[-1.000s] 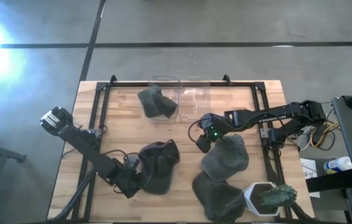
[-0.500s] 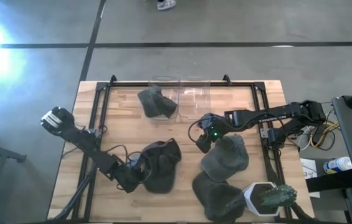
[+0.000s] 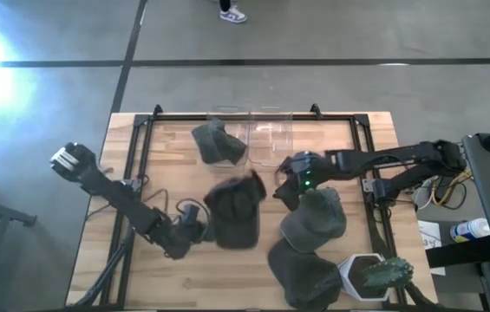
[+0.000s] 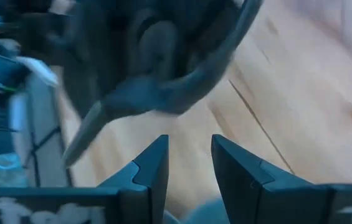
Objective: Pick & Place hat
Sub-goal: Put the top black cap into the right transparent bin
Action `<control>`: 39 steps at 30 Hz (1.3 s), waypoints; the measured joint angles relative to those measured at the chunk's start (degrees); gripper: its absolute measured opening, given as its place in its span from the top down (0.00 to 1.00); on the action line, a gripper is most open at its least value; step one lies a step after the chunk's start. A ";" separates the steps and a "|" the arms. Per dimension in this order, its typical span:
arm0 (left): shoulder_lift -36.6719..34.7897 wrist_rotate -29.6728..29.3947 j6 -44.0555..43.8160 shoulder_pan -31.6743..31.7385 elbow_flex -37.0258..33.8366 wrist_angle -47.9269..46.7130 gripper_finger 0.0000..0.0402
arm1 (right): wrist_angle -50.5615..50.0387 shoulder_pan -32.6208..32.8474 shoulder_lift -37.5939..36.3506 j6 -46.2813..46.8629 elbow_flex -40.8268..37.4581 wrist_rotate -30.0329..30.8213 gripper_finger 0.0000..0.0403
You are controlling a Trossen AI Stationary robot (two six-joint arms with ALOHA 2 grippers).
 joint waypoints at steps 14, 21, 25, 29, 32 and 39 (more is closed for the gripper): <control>-8.67 -13.81 32.11 13.21 13.13 -9.68 0.98 | 4.40 -0.78 -10.29 1.93 0.92 1.27 0.71; -4.48 -6.04 41.83 24.44 19.73 -13.46 0.98 | 2.08 -0.26 -10.15 -1.65 3.54 13.15 0.71; -2.97 -1.01 45.65 27.99 21.83 -13.52 0.99 | 2.09 -0.35 -10.17 -1.87 4.25 14.93 0.71; -1.88 2.09 47.23 29.56 23.32 -13.14 0.99 | 2.08 -0.41 -9.96 -1.74 3.99 16.73 0.71; -1.19 2.31 48.11 29.60 23.67 -12.15 0.98 | 2.12 -0.81 -9.91 -1.50 3.45 17.98 0.71; -0.27 3.48 48.60 29.63 23.65 -9.79 0.98 | 2.24 -1.35 -9.84 -1.56 3.13 18.03 0.71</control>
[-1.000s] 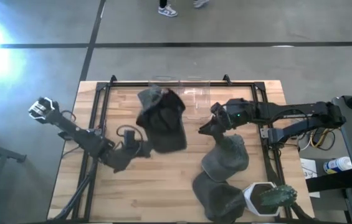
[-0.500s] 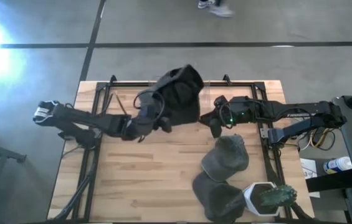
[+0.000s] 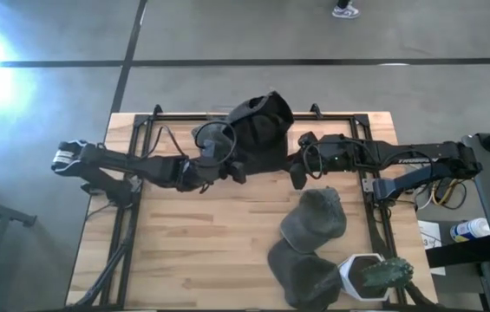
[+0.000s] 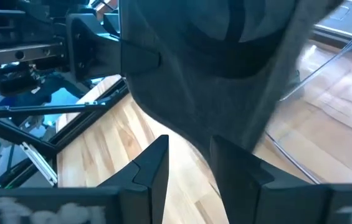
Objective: Pick & Place hat
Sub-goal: Put the top black cap into the right transparent bin
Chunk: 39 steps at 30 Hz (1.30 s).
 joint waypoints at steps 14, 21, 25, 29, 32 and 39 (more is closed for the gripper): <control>3.33 4.12 3.57 2.89 -0.07 7.69 0.96 | -0.15 -1.60 2.37 -0.77 -0.07 0.05 0.91; 3.32 4.90 6.18 3.72 -0.07 8.06 0.96 | -0.19 -3.69 2.35 -0.83 -0.07 -0.34 0.98; 3.27 5.54 6.46 3.93 -0.07 7.83 0.96 | -0.13 -4.74 2.33 -0.07 -0.07 -2.44 0.98; 3.23 5.85 4.54 4.64 -0.07 6.11 0.96 | 0.49 -6.48 2.31 2.96 -0.07 -5.54 0.98; 3.22 6.18 1.64 5.65 -0.07 4.08 0.96 | 1.27 -8.13 2.31 5.20 -0.07 -8.63 0.98; 3.16 8.17 -2.05 8.75 -0.07 -0.71 0.97 | -4.37 -9.99 1.86 6.20 0.96 -8.99 0.90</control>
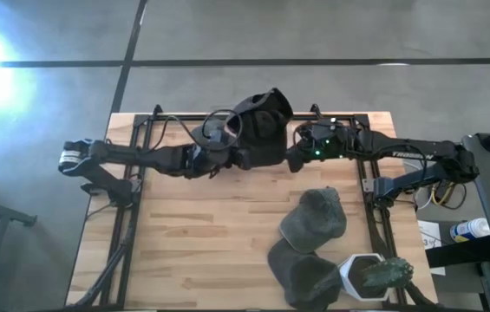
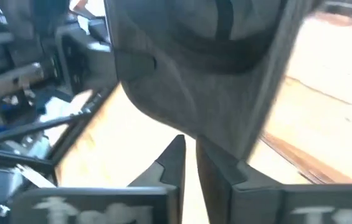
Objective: Pick & Place hat
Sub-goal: Put the top black cap into the right transparent bin
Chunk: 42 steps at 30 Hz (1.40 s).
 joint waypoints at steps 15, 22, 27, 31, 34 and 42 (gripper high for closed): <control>-2.16 5.17 1.01 2.38 0.00 2.56 0.97 | -6.47 -5.16 -4.16 -3.42 -0.48 -0.27 0.50; -1.82 4.58 1.29 2.81 -0.07 3.31 0.98 | -1.91 -5.13 -3.37 -4.46 -1.07 -2.21 0.49; -2.14 3.00 2.70 3.57 -0.07 3.18 0.98 | -2.34 -5.13 -3.56 -4.63 -1.12 0.16 0.49; -3.72 0.82 3.71 4.29 -0.07 2.87 0.98 | -3.23 -5.03 -4.22 -4.70 -1.14 1.17 0.49; -4.29 0.46 4.76 4.66 -0.02 4.19 0.98 | -3.28 -4.99 -4.28 -5.14 -1.14 1.12 0.49; -1.90 3.93 1.96 6.05 0.00 7.28 0.98 | -1.54 -4.25 -4.28 -6.36 -1.24 0.87 0.49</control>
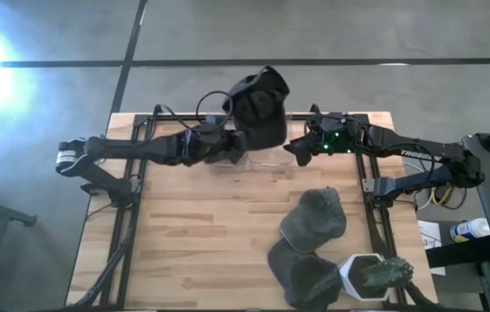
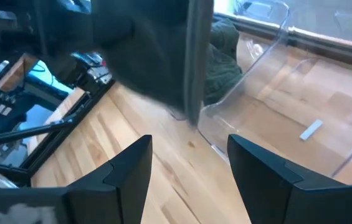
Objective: Pick & Place hat
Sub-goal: Put the top black cap into the right transparent bin
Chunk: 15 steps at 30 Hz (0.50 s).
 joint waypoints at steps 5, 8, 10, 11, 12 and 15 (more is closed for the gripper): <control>2.75 3.78 -1.71 -0.09 0.00 4.70 0.98 | 1.56 -0.04 0.00 -0.39 -0.49 0.53 0.49; 4.39 5.56 -3.13 -0.04 0.00 7.86 0.98 | 2.04 -0.04 0.00 -0.88 -0.88 0.97 0.49; 5.27 6.68 -3.35 -0.04 -0.04 10.82 0.98 | 2.05 -0.05 0.00 -1.01 -1.08 1.48 0.49; 5.58 7.04 -3.41 -0.05 -0.04 12.56 0.98 | 2.00 -0.07 0.00 -1.06 -1.17 1.58 0.50; 5.75 7.39 -3.62 -0.07 -0.04 13.72 0.98 | 1.99 -0.07 0.00 -1.15 -1.32 1.58 0.52; 6.09 7.58 -4.04 -0.09 -0.04 16.05 0.98 | 1.84 -0.04 0.00 -1.47 -1.52 1.58 0.60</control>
